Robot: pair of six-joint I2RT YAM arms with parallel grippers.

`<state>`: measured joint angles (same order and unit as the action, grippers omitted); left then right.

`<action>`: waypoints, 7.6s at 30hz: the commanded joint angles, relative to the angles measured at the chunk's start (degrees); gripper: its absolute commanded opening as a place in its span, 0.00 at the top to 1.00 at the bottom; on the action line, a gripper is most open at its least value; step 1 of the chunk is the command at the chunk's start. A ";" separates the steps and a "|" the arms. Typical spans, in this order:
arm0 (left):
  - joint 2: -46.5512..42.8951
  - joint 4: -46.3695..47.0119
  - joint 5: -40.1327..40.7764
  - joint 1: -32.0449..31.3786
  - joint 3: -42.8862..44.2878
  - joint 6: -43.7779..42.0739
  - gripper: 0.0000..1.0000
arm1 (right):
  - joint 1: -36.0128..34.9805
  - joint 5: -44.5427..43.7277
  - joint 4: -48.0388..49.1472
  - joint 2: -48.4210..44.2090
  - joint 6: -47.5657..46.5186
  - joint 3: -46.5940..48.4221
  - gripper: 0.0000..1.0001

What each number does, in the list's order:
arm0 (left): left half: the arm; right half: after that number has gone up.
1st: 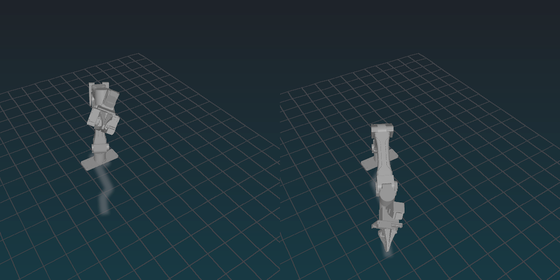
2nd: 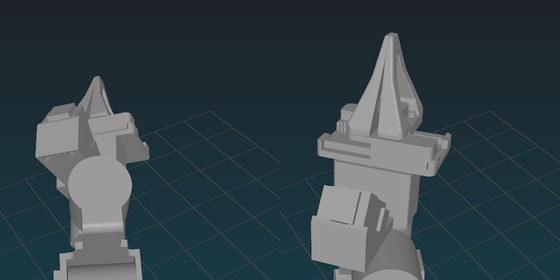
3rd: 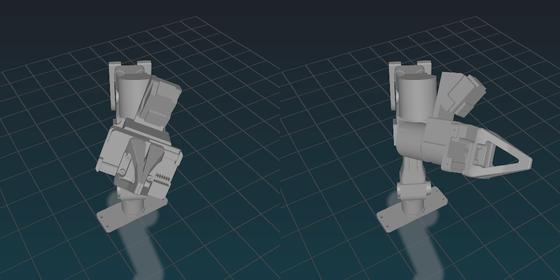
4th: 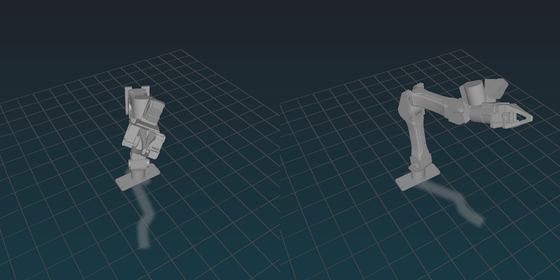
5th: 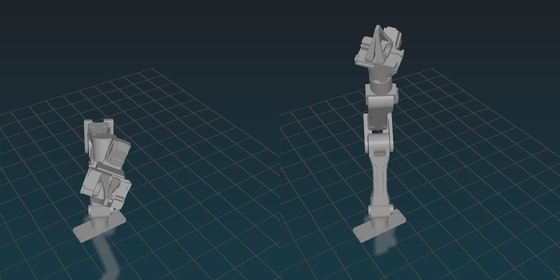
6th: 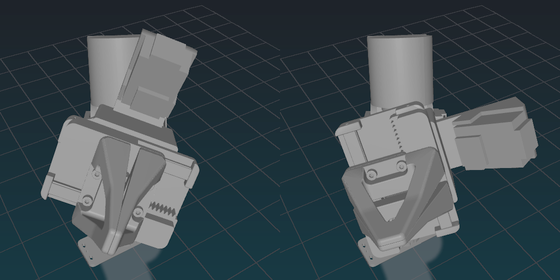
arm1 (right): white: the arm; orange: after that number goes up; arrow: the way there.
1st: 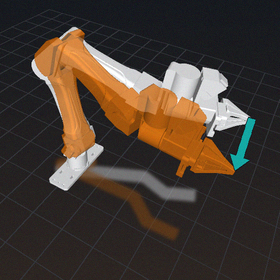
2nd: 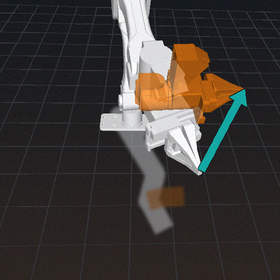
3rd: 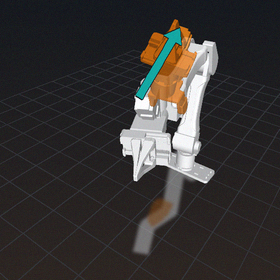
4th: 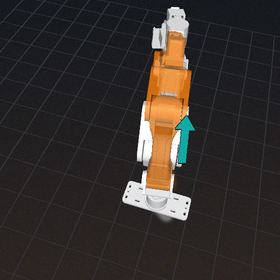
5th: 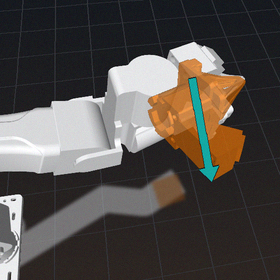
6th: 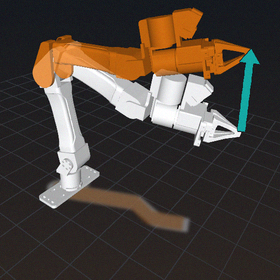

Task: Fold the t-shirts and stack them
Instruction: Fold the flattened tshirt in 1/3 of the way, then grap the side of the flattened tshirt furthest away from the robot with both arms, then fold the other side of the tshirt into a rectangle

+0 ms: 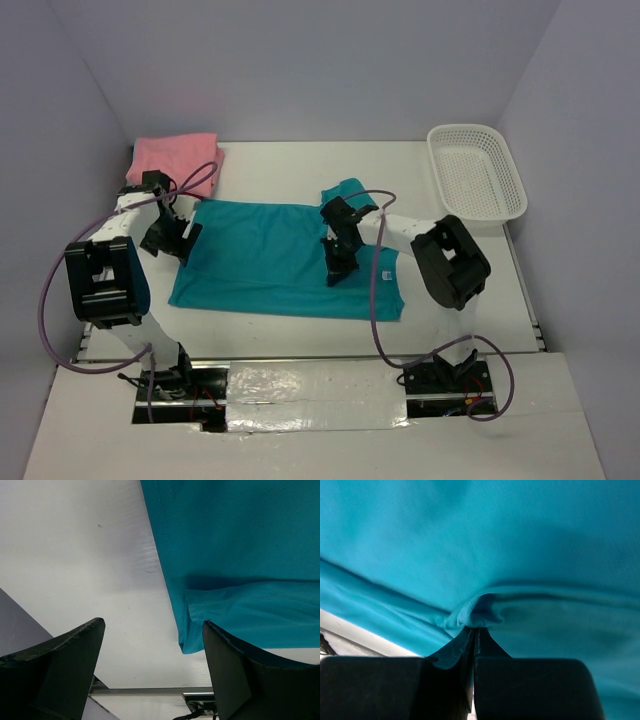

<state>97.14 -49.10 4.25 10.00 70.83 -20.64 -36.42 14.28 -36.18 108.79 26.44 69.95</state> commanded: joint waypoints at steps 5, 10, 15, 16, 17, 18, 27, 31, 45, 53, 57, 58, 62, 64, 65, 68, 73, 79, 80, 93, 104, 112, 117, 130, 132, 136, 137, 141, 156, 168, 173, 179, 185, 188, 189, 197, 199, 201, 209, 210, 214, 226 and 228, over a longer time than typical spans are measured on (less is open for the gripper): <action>-1.52 1.46 -0.38 0.28 1.24 1.04 0.09 | 0.65 -1.27 -3.97 6.77 -5.24 18.34 1.00; 1.89 6.29 -6.96 0.37 7.11 3.58 0.18 | 2.92 0.30 -8.20 7.84 -7.72 26.72 0.90; 10.76 10.42 -14.96 0.37 16.68 9.65 0.59 | 11.10 2.33 -5.66 9.06 -5.53 31.37 0.59; 12.27 11.47 -15.23 0.28 18.10 11.57 0.58 | 14.16 1.81 -5.13 10.03 -5.17 33.39 0.54; 13.59 11.75 -15.50 0.37 19.34 12.55 0.53 | 15.41 0.93 -5.39 11.25 -4.56 35.06 0.52; 16.04 12.10 -15.33 0.37 21.70 13.95 0.49 | 16.81 0.14 -6.00 12.74 -4.12 37.08 0.51; 22.90 15.00 -11.99 0.20 24.88 18.00 0.23 | 23.68 -12.69 -14.53 32.00 -3.59 63.99 0.40; 26.07 14.65 -12.94 -0.24 26.03 18.36 0.22 | 25.70 -7.62 -11.46 34.02 -1.12 61.36 0.25; 33.72 14.92 -18.05 -1.30 32.70 22.58 0.28 | 23.77 -1.81 -11.98 40.44 -1.30 65.13 0.38; 32.68 14.30 -19.90 -1.30 30.87 21.44 1.00 | 24.29 -2.07 -7.94 35.97 -1.91 59.70 1.00; 28.99 14.83 -18.84 -1.04 27.01 18.19 1.00 | 24.38 -0.84 -6.45 31.76 -2.97 55.66 1.00; 26.98 14.91 -18.67 -1.03 26.39 16.70 1.00 | 24.47 -0.05 -5.75 28.87 -3.40 54.34 1.00; 21.43 13.95 -19.28 -1.03 23.31 12.30 1.00 | 24.21 2.14 1.62 17.82 -3.32 39.70 1.00; 18.00 13.33 -20.07 -1.12 21.73 9.32 1.00 | 24.21 2.68 3.39 13.22 -3.32 34.84 1.00; 16.60 13.16 -20.25 -1.04 20.94 8.44 1.00 | 24.21 3.03 3.92 9.11 -3.41 30.29 1.00; 11.15 13.68 -20.60 -1.12 17.51 4.57 1.00 | 23.68 2.59 6.56 1.70 -3.93 21.21 1.00; 2.45 15.79 -21.30 -1.03 9.95 -1.67 1.00 | 22.89 2.68 9.28 -6.74 -3.41 6.38 1.00; -3.10 14.48 -21.31 -0.77 1.34 -9.58 1.00 | 21.92 3.03 10.52 -14.57 -2.36 -4.97 1.00; -3.54 14.30 -20.78 -0.68 0.29 -10.20 1.00 | 21.84 2.86 10.61 -16.23 -2.18 -6.22 1.00; -5.91 12.10 -19.98 0.64 -4.82 -14.59 1.00 | 20.34 1.98 10.70 -22.75 -1.56 -15.02 1.00; -7.32 -8.96 -39.91 11.78 5.16 -27.59 0.50 | 17.44 2.15 14.03 -18.97 0.02 -18.36 1.00; -2.58 2.60 -30.55 6.27 3.27 -16.72 0.37 | 17.53 2.07 15.00 -17.65 0.11 -19.59 1.00; 1.81 3.15 -25.43 3.98 3.61 -14.95 0.22 | 17.35 1.45 14.30 -17.48 -0.60 -19.24 1.00; 4.90 4.28 -26.22 3.27 1.51 -14.25 0.63 | 17.35 0.92 13.25 -16.42 -1.30 -18.27 1.00; 4.02 4.45 -25.70 3.27 1.07 -14.34 0.80 | 17.44 1.01 13.42 -16.59 -1.30 -18.27 1.00; 2.88 5.59 -25.78 3.27 1.59 -14.07 1.00 | 17.53 1.80 12.90 -16.51 -1.47 -16.52 1.00; 3.14 6.12 -25.96 3.27 2.20 -13.72 1.00 | 17.62 1.71 12.37 -16.25 -2.08 -14.17 1.00; 4.89 10.07 -26.49 2.92 7.82 -11.18 1.00 | 19.01 -0.13 8.07 -12.13 -4.11 -3.45 1.00; -4.13 19.40 -24.91 1.34 4.53 -18.35 1.00 | 21.75 -0.67 4.53 -11.31 -5.43 3.63 1.00; -9.87 9.99 -23.67 4.77 -5.78 -29.72 1.00 | 20.96 1.97 9.29 -20.64 -3.32 -14.14 1.00; -9.69 7.62 -25.26 4.68 -7.98 -31.47 1.00 | 19.20 3.64 10.61 -19.06 -2.79 -15.72 1.00; -9.87 3.42 -23.50 5.03 -10.88 -35.95 0.78 | 19.11 5.14 9.65 -16.33 -4.02 -17.22 0.86; -8.73 -1.42 -20.07 10.29 -8.09 -42.10 0.42 | 19.11 2.16 4.65 -18.52 -6.74 -17.31 0.49; -7.41 -5.82 -20.16 12.23 -2.99 -43.95 0.38 | 19.37 -1.17 1.56 -21.76 -7.36 -15.82 0.39; -6.80 -8.09 -19.81 12.41 -0.80 -44.83 0.38 | 19.46 -2.06 -0.01 -22.56 -7.54 -15.03 0.39; -4.51 -4.61 -25.96 3.82 8.89 -27.01 0.44 | 13.32 -6.90 -0.82 -22.78 -7.45 -0.63 0.61; -5.03 -0.75 -26.57 -1.96 7.23 -20.07 0.46 | 12.61 -3.94 -0.56 -18.73 -7.19 4.54 0.68; -4.86 4.70 -26.23 -6.55 5.73 -14.64 0.46 | 12.34 -1.55 0.41 -12.57 -7.19 7.20 0.74; 5.32 15.61 -37.02 -22.91 13.88 5.25 0.39 | 14.88 -1.81 1.36 -4.70 -2.63 9.44 0.63; 6.38 16.75 -37.90 -24.31 16.34 7.53 0.39 | 17.24 -0.85 3.55 -7.17 -0.53 6.11 0.59; 13.48 20.88 -34.93 -33.61 20.74 11.50 0.39 | 22.09 -0.13 6.92 -16.84 -0.68 -5.24 0.52; 29.33 19.31 -30.45 -41.90 33.49 15.81 0.38 | 23.15 3.74 9.65 -11.59 -3.23 -8.79 0.51; 29.33 18.43 -29.83 -41.99 33.15 15.02 0.39 | 23.15 3.73 9.20 -10.01 -3.50 -7.82 0.50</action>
<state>126.93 -29.82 -26.85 -31.77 101.62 -5.82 -13.26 17.23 -28.71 97.32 24.12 59.83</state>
